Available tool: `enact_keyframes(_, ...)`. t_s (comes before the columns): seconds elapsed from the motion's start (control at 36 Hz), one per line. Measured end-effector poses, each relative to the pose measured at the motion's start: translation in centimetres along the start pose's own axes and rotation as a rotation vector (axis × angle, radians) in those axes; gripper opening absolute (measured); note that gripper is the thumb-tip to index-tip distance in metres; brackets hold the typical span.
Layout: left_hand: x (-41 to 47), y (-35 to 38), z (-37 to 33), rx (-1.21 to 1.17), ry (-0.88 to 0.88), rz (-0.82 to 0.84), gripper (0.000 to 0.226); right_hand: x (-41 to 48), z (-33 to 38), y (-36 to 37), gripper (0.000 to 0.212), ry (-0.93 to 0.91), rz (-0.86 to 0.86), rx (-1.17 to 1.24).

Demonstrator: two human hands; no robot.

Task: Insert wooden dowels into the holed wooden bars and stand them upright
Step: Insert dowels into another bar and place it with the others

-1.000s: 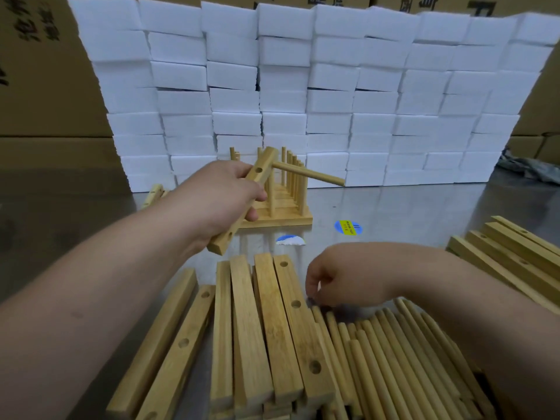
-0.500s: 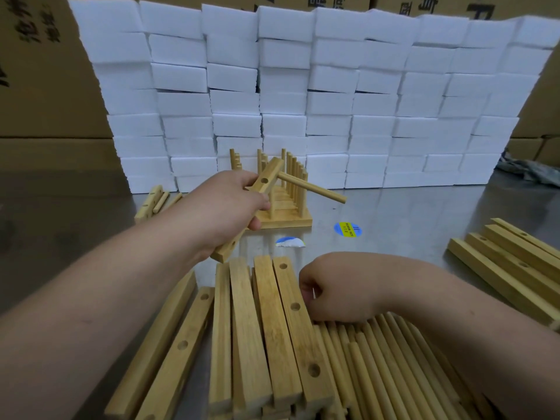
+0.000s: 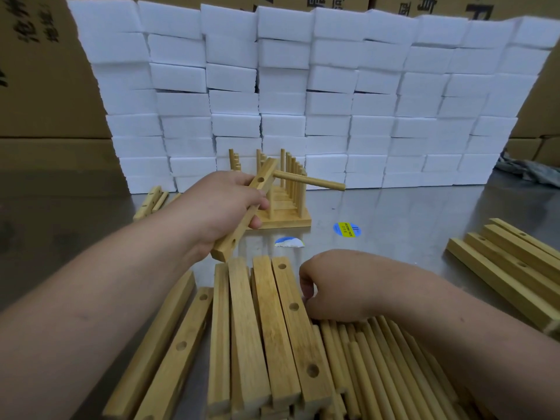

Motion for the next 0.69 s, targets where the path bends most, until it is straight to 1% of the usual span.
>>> enact_keyframes(0.11, -0.1, -0.2, 0.0, -0.141, -0.049, -0.027, 0.022, 0.2, -0.2, -0.3, 0.026, 0.026, -0.067, 0.006)
enact_keyframes(0.31, -0.2, -0.2, 0.0, -0.247, -0.104, -0.044, 0.027, 0.2, -0.6, -2.1, 0.022, 0.05, -0.221, 0.097)
enact_keyframes(0.36, -0.2, -0.3, 0.1, -0.282, -0.129, -0.057, 0.028, -0.2, -1.2, -3.7, 0.022, 0.079, -0.31, 0.158)
enact_keyframes(0.44, -0.3, -0.5, 0.0, -0.329, -0.151, -0.073, 0.027, -1.5, -2.2, -6.6, 0.02, 0.089, -0.524, 0.302)
enact_keyframes(0.61, -0.3, -0.4, -0.4, -0.391, -0.167, -0.105, 0.023, -4.1, -3.2, -9.9, 0.02, 0.003, -0.872, 0.64)
enact_keyframes(0.67, -0.2, -0.3, -0.6, -0.401, -0.162, -0.103, 0.021, -4.6, -3.1, -10.0, 0.02, -0.036, -0.951, 0.749)
enact_keyframes(0.69, -0.2, -0.3, -0.6, -0.403, -0.159, -0.1, 0.022, -4.6, -3.0, -9.9, 0.02, -0.059, -0.95, 0.81)
Point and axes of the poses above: each hand's wrist, its own x-axis towards the middle knuckle, its own y-axis out of the palm, z = x × y, the point moved 4 cm from there along x, towards the middle knuckle, and after that the axes turned 10 degrees about y, right-handed, at the moved point
